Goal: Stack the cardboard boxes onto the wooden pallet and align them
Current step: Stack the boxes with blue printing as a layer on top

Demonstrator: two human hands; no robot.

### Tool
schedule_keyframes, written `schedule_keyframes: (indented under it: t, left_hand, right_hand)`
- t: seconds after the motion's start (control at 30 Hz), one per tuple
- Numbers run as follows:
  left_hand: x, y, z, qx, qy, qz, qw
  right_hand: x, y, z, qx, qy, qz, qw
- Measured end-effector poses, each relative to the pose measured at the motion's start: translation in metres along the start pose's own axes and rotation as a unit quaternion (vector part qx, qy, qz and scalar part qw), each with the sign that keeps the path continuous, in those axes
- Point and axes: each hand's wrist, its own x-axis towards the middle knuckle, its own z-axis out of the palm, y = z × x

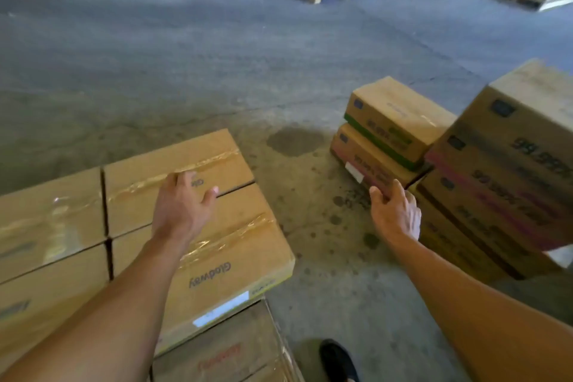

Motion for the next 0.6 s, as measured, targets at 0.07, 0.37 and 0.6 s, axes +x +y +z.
schedule_keyframes:
  t: [0.07, 0.37, 0.6]
  left_hand:
    - [0.018, 0.071, -0.008, 0.007, -0.026, 0.102, 0.994]
    - [0.032, 0.365, 0.069, -0.036, -0.066, 0.414, 0.907]
    - [0.043, 0.523, 0.206, -0.076, -0.148, 0.419, 0.893]
  right_hand:
    - [0.007, 0.007, -0.062, 0.024, 0.054, 0.02, 0.998]
    - [0.058, 0.132, -0.253, 0.115, 0.246, 0.156, 0.95]
    - [0.169, 0.246, -0.298, 0.195, 0.29, 0.263, 0.899]
